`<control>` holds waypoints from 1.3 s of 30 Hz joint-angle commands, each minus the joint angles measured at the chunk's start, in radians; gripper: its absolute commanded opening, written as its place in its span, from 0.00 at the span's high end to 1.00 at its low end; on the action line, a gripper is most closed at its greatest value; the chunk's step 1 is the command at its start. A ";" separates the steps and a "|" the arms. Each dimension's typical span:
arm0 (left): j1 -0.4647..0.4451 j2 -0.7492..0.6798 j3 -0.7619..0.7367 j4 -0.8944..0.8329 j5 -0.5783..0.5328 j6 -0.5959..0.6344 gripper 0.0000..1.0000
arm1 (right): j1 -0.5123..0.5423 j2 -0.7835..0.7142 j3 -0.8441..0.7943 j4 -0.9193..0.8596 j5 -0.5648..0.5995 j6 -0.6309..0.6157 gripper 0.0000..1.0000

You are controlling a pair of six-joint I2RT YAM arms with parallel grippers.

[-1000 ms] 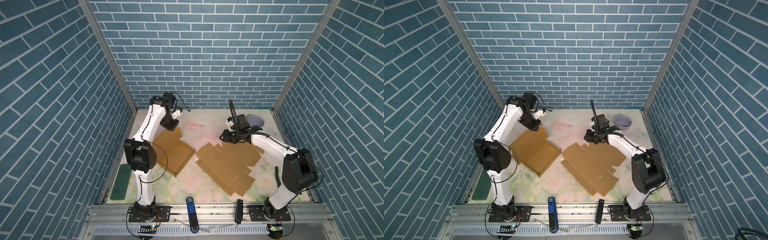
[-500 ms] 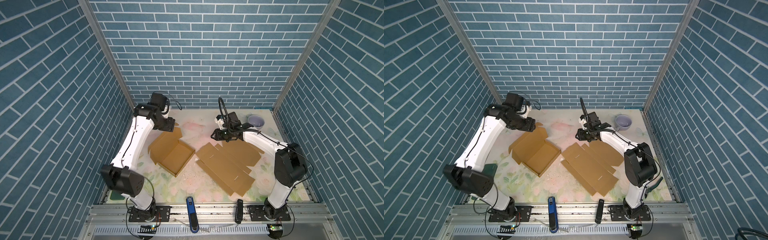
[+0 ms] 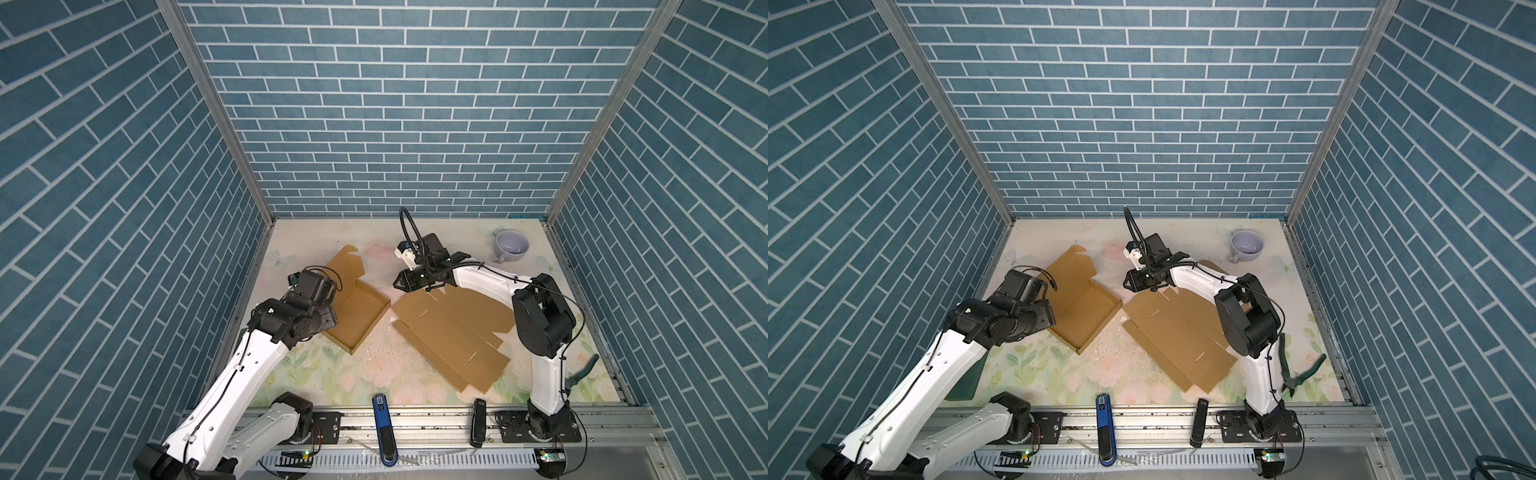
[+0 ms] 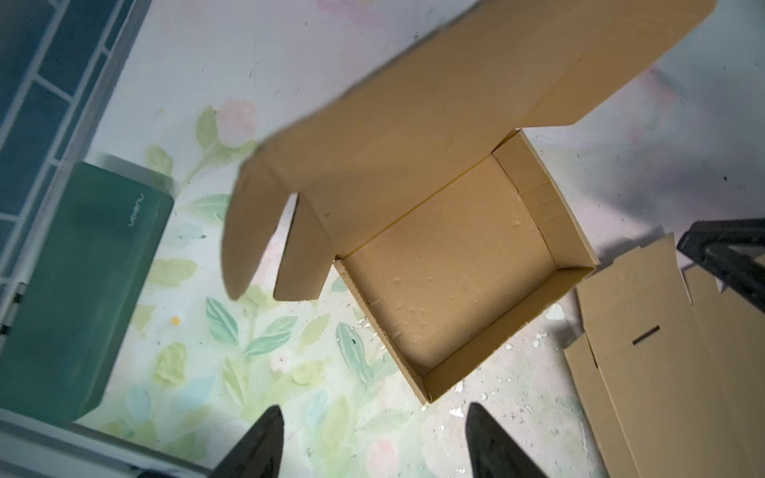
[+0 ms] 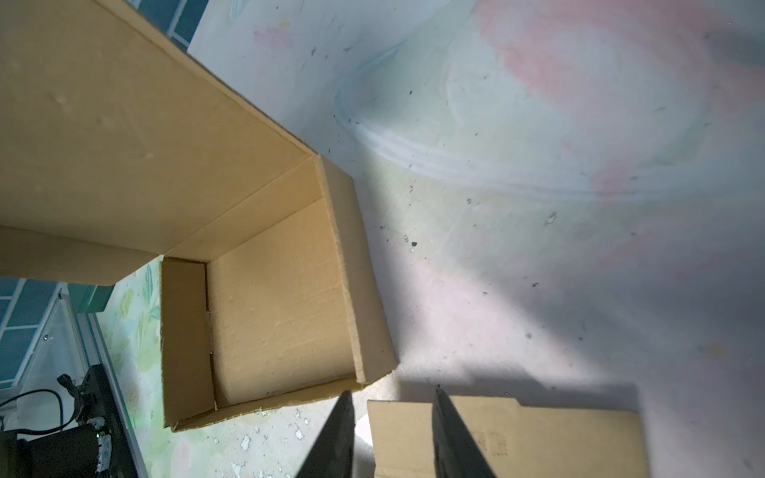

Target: Fold the paper box

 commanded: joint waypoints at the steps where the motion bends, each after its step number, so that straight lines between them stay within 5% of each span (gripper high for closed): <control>1: -0.019 -0.011 -0.092 0.117 -0.029 -0.155 0.31 | 0.009 0.012 0.048 0.025 -0.003 -0.023 0.67; 19: -0.043 0.089 -0.397 0.511 0.003 -0.393 0.41 | 0.008 -0.107 -0.020 -0.001 0.083 -0.020 0.67; 39: -0.049 0.206 -0.419 0.595 0.006 -0.326 0.66 | -0.012 -0.161 -0.077 -0.008 0.120 -0.029 0.68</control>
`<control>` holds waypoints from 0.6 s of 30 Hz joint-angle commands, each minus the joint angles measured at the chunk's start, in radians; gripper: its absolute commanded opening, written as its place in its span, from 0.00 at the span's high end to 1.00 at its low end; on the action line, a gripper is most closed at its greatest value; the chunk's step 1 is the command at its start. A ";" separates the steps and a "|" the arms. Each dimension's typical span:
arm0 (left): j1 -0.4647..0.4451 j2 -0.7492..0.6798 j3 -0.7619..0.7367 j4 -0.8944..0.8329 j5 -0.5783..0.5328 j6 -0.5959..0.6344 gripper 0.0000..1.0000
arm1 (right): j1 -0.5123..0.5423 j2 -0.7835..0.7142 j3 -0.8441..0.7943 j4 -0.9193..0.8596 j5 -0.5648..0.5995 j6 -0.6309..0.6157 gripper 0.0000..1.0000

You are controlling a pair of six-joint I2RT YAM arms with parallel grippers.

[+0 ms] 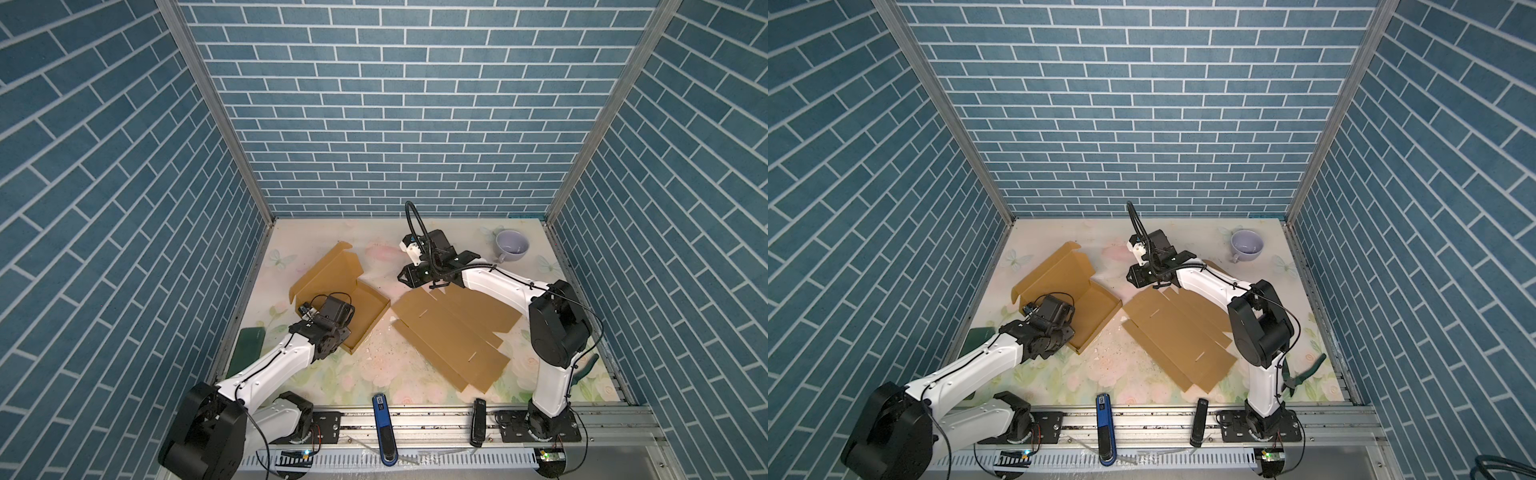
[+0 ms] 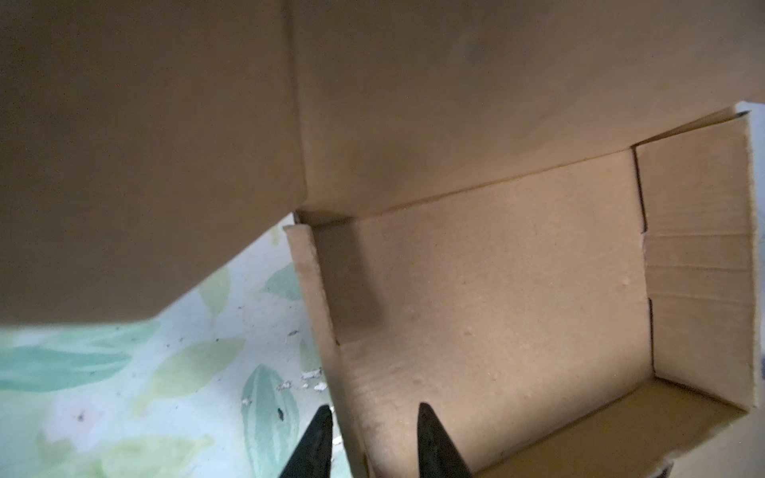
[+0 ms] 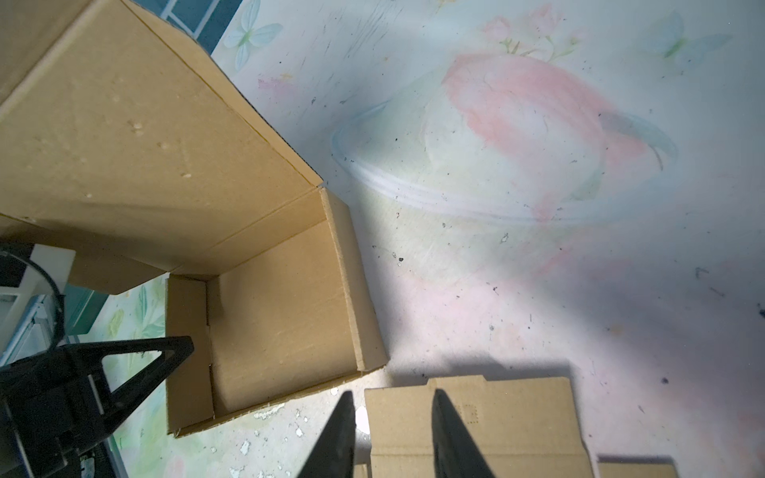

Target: Fold the paper box

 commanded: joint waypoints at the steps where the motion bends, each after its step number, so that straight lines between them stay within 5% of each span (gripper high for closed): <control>1: -0.006 0.034 0.014 0.014 -0.008 0.055 0.67 | -0.008 -0.041 -0.033 -0.013 0.022 -0.028 0.68; 18: 0.099 0.256 0.221 0.010 -0.003 0.396 0.86 | -0.044 -0.085 -0.089 -0.011 0.054 -0.020 0.69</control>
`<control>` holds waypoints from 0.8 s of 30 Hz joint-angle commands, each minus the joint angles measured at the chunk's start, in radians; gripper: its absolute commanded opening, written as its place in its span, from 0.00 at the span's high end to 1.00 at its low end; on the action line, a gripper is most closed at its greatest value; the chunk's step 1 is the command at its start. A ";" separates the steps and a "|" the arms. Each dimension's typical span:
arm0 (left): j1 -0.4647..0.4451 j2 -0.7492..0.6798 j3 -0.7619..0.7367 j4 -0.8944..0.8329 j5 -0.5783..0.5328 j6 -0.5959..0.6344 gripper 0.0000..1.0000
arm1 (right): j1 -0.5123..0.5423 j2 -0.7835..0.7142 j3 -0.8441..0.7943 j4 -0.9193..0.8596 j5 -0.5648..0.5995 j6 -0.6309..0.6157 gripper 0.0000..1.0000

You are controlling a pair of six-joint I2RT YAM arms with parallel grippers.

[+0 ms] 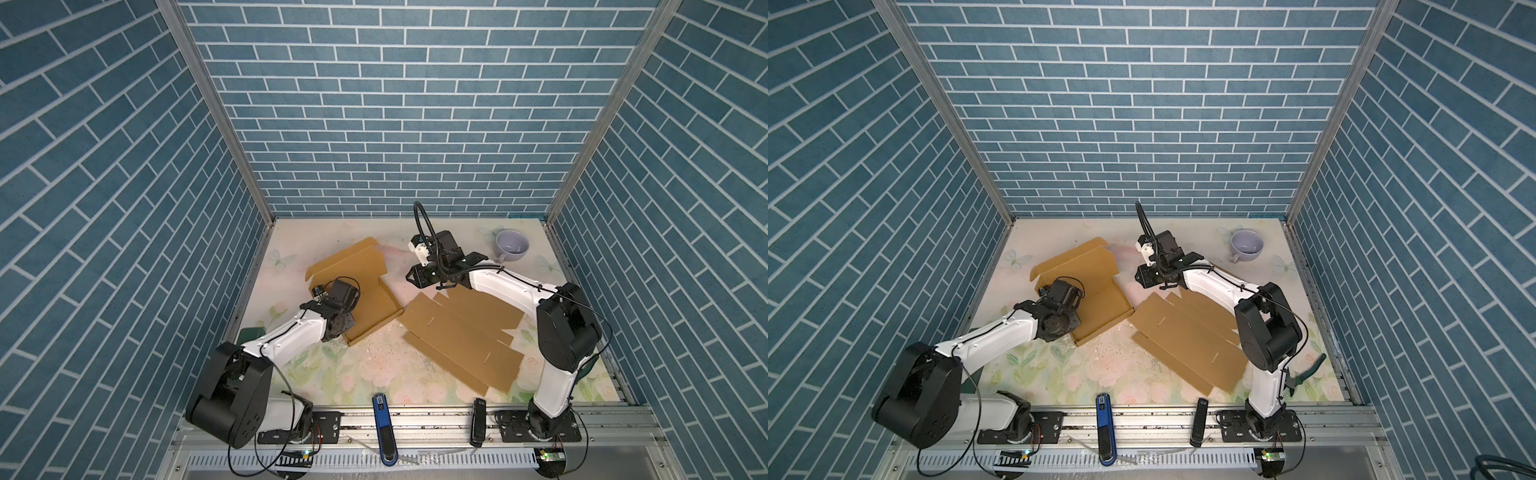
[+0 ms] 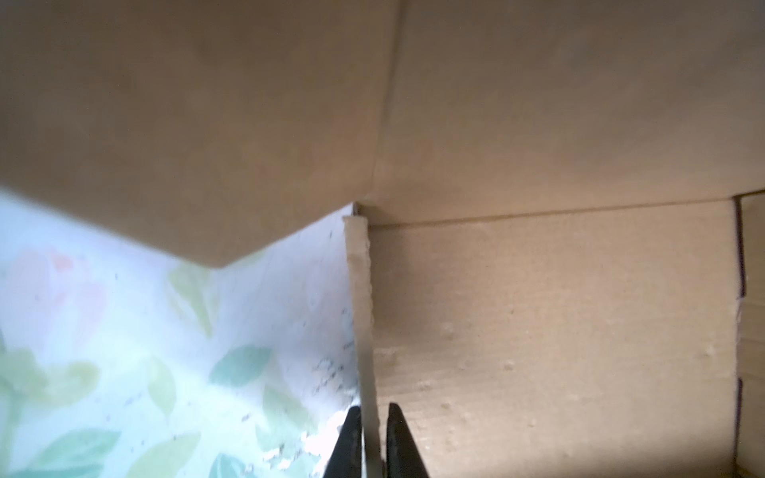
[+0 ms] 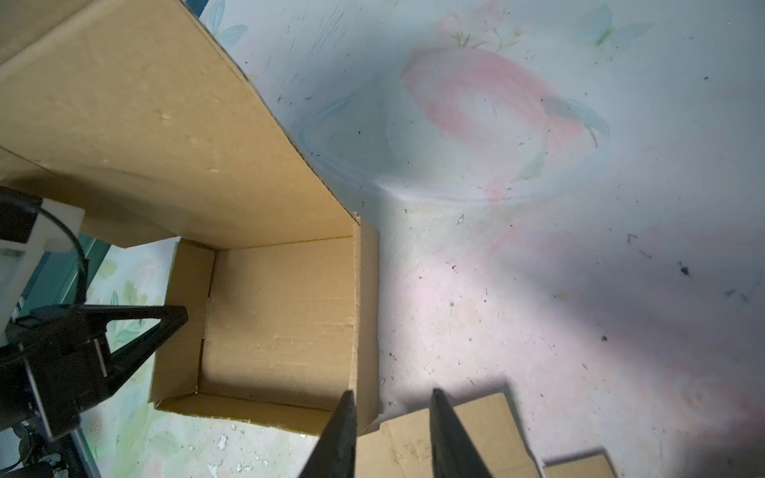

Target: Fold the paper box

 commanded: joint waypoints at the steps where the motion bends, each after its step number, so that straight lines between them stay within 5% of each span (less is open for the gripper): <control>1: 0.052 0.029 0.053 -0.005 -0.001 0.136 0.86 | -0.012 -0.031 -0.025 -0.013 0.017 -0.021 0.69; 13: 0.196 0.214 0.249 0.006 0.187 0.552 0.87 | -0.027 -0.023 -0.030 -0.016 0.048 -0.003 0.69; 24: 0.220 0.304 0.360 -0.035 0.220 0.701 0.87 | -0.036 -0.063 -0.072 -0.026 0.089 0.026 0.69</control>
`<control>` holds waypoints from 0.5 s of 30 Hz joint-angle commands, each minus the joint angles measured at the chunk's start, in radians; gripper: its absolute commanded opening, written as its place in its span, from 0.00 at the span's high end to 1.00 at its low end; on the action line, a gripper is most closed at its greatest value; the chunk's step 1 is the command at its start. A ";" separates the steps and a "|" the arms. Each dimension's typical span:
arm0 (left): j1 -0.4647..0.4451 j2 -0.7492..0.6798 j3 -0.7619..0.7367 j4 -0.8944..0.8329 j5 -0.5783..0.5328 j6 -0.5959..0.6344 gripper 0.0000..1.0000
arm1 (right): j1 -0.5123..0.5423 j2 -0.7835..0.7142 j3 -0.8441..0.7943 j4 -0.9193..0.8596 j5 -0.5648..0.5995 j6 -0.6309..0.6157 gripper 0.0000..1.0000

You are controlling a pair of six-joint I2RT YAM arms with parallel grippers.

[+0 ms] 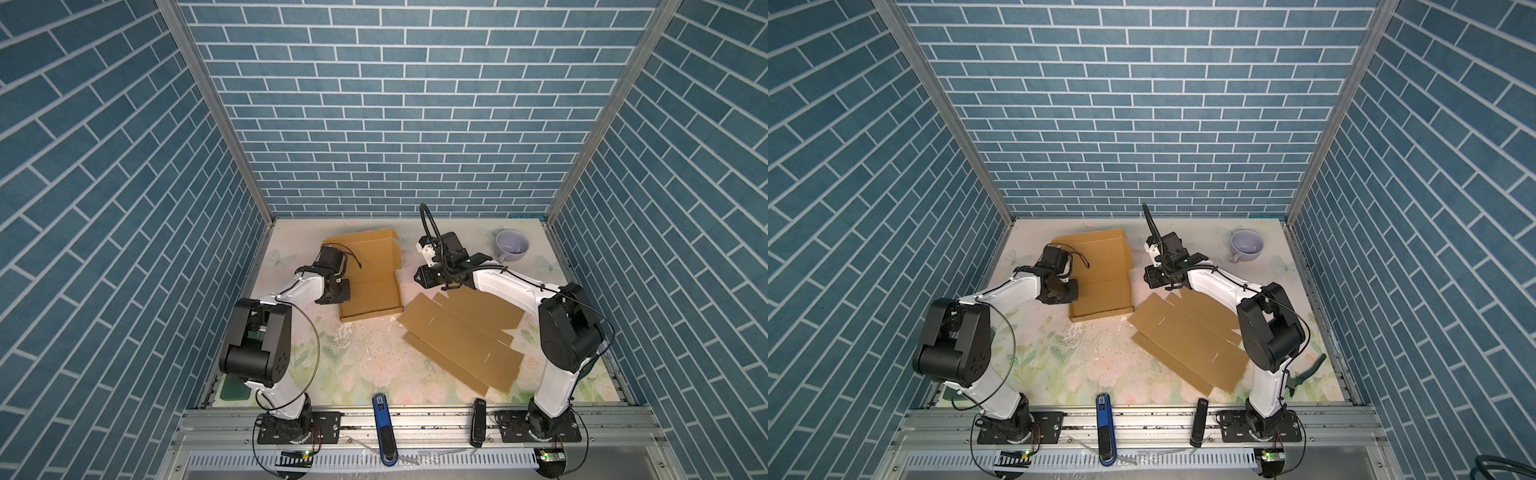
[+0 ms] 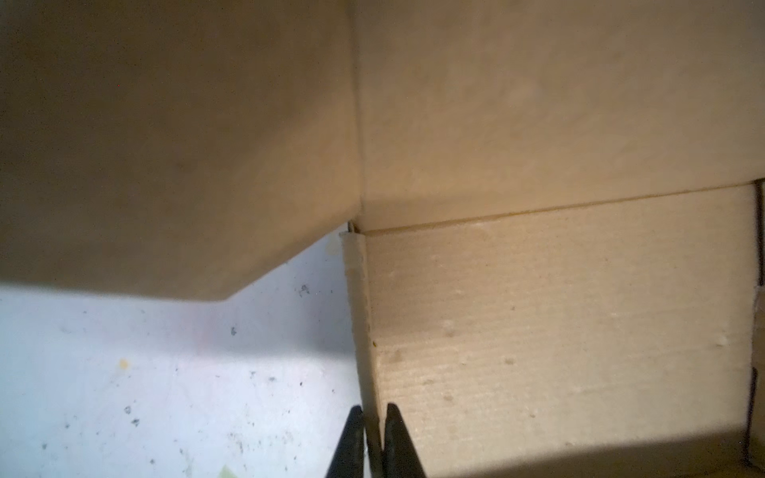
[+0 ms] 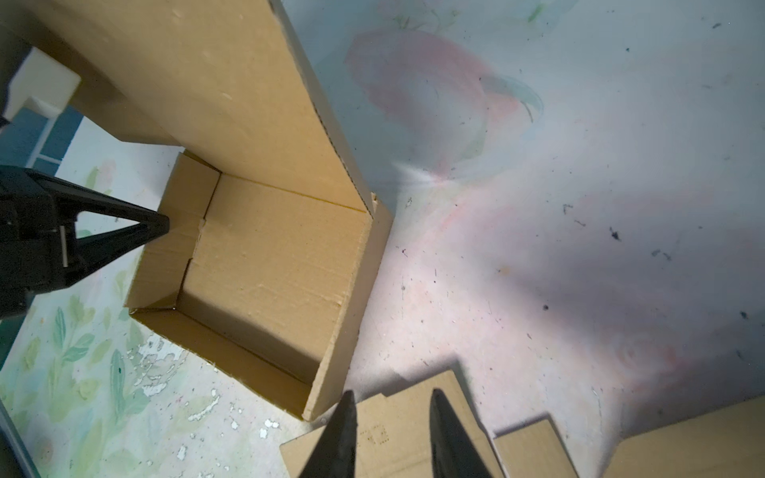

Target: Fold the paper box

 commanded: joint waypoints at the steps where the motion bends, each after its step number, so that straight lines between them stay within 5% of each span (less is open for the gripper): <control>1: 0.019 0.007 0.037 -0.033 0.009 0.075 0.87 | -0.008 -0.050 -0.030 -0.011 0.028 0.024 0.69; 8: 0.038 0.031 0.066 -0.032 -0.023 0.095 0.81 | -0.009 -0.026 -0.010 -0.013 0.026 0.030 0.69; 15: 0.039 -0.063 0.065 -0.039 0.013 0.047 0.61 | -0.009 -0.020 -0.011 0.043 0.010 0.054 0.68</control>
